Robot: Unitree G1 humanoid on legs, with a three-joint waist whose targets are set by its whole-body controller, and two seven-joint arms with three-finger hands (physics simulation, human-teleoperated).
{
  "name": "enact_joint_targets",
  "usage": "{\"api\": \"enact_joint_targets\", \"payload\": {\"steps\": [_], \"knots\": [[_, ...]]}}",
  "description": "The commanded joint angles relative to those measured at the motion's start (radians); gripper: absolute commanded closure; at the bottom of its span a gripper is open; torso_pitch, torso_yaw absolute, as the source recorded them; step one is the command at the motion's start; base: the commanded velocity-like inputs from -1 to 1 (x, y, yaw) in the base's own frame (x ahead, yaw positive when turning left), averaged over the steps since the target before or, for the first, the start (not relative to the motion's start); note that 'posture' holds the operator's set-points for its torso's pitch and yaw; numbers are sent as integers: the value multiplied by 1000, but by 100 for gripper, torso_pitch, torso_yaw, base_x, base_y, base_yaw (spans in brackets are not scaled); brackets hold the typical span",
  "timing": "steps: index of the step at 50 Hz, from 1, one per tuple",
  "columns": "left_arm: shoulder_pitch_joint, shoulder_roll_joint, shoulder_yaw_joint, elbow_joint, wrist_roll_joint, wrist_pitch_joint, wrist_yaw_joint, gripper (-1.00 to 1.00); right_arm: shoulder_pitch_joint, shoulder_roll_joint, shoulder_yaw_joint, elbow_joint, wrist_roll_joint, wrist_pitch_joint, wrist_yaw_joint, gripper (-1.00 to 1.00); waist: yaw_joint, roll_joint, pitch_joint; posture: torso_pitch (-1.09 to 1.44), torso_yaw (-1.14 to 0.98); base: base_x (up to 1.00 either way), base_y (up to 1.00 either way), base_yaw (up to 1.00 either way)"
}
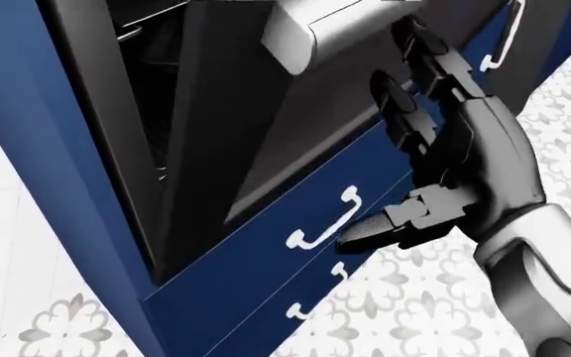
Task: Close the oven door.
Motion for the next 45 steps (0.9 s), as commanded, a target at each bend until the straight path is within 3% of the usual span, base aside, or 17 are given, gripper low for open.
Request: {"api": "enact_joint_targets", "payload": {"steps": [1, 7, 15, 30, 45], "knots": [[-2, 13, 6, -10, -3, -17, -1, -100, -52, -4, 4, 4, -25, -6, 0, -100, 0, 5, -10, 0, 0, 0, 0, 0], [-3, 11, 8, -11, -3, -16, -2, -100, -256, 0, 68, 167, -114, 18, 30, -100, -2, 8, -6, 0, 0, 0, 0, 0], [-2, 10, 8, -11, -9, -17, -5, -100, -499, 81, 132, 454, -242, -39, 58, -100, -4, 24, 0, 0, 0, 0, 0, 0], [3, 9, 8, -10, -16, -17, -10, -100, -902, 218, 156, 1236, -405, -404, 73, -100, -10, 47, -2, 0, 0, 0, 0, 0], [3, 10, 13, -10, -17, -15, -14, -100, -1076, 326, 157, 1597, -484, -553, 11, -100, -19, 65, 0, 0, 0, 0, 0, 0]]}}
